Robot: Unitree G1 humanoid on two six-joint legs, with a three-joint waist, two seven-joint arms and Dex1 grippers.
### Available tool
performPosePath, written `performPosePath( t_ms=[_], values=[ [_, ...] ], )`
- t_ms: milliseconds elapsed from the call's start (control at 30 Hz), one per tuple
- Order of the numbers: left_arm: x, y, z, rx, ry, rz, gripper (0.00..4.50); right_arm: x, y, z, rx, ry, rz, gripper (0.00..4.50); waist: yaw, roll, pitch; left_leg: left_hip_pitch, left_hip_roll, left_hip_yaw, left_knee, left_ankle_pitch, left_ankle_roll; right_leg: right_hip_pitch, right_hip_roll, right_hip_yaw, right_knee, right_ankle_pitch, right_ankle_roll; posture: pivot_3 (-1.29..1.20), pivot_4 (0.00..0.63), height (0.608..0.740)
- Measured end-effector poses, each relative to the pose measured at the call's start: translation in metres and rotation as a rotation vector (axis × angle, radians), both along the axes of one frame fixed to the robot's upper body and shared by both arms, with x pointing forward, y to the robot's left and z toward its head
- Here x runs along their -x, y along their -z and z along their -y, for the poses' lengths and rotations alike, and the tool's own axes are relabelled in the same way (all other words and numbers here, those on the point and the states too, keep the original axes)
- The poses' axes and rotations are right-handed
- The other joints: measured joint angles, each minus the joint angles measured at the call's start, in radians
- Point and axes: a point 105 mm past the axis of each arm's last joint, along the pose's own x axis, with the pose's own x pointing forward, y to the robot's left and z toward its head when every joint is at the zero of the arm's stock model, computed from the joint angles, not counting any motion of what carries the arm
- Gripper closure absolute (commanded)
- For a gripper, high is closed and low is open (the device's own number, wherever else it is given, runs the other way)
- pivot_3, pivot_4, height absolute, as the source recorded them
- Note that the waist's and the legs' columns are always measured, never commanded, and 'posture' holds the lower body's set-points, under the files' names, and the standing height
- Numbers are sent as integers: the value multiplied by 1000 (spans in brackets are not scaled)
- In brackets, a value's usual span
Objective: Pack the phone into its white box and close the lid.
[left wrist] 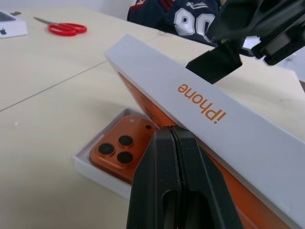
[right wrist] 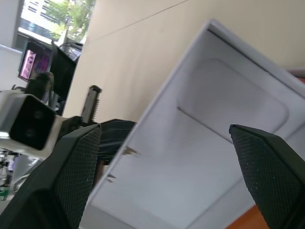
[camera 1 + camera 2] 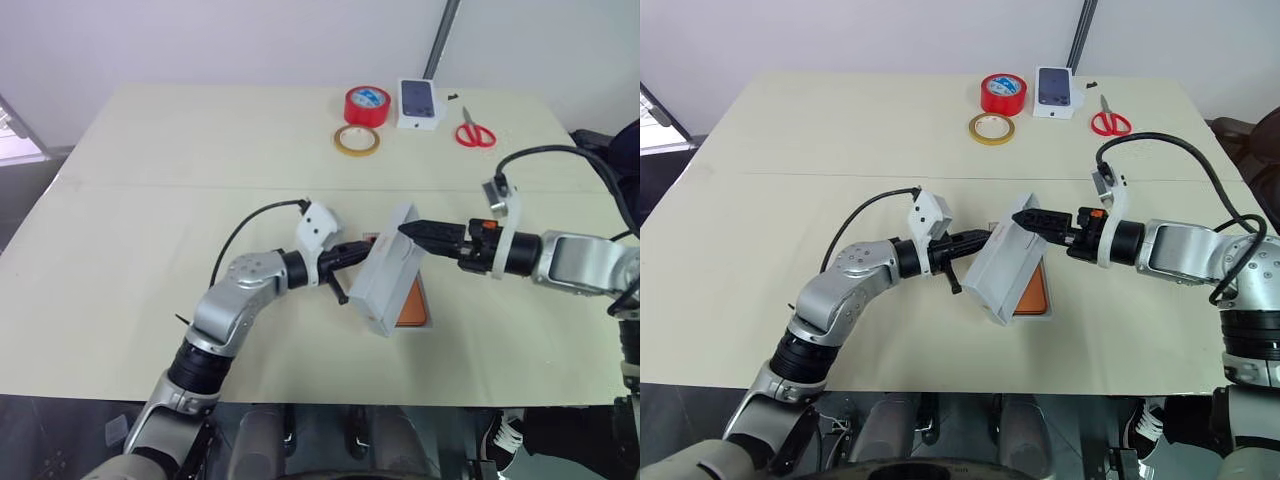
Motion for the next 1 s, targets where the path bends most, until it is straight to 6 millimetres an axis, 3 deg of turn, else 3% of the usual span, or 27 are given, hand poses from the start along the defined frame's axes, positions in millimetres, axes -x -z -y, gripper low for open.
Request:
performPosePath(
  t_ms=[67,167,367,400,667,1000],
  values=[
    [0,0,0,1,1,1,4500,-2,4,12,91,26,23,39,-1,0,0,0,0,0,0,0,0,0,0,0,0,-1,-1,0,150,730],
    [0,0,1,0,5,0,4500,-2,4,23,223,25,85,896,-1,0,0,0,0,0,0,0,0,0,0,0,0,-1,-1,0,150,730],
    [2,-3,5,10,22,-1,4500,4,6,14,435,-111,244,4114,-1,0,0,0,0,0,0,0,0,-1,1,0,0,-1,-2,0,150,730],
    [2,-2,5,6,21,-4,4500,5,6,10,464,-138,279,4465,-2,0,0,0,0,0,0,0,0,-1,1,0,0,-1,-2,0,150,730],
    [5,-7,12,13,56,2,4500,17,16,-21,592,-344,501,4465,0,0,0,0,0,-1,0,0,0,-1,1,0,0,-2,-2,0,150,730],
    [5,-8,15,15,66,1,4500,13,25,-35,535,-337,529,4465,-5,0,0,2,0,0,0,0,0,-1,2,0,2,-2,-3,0,150,730]
  ],
)
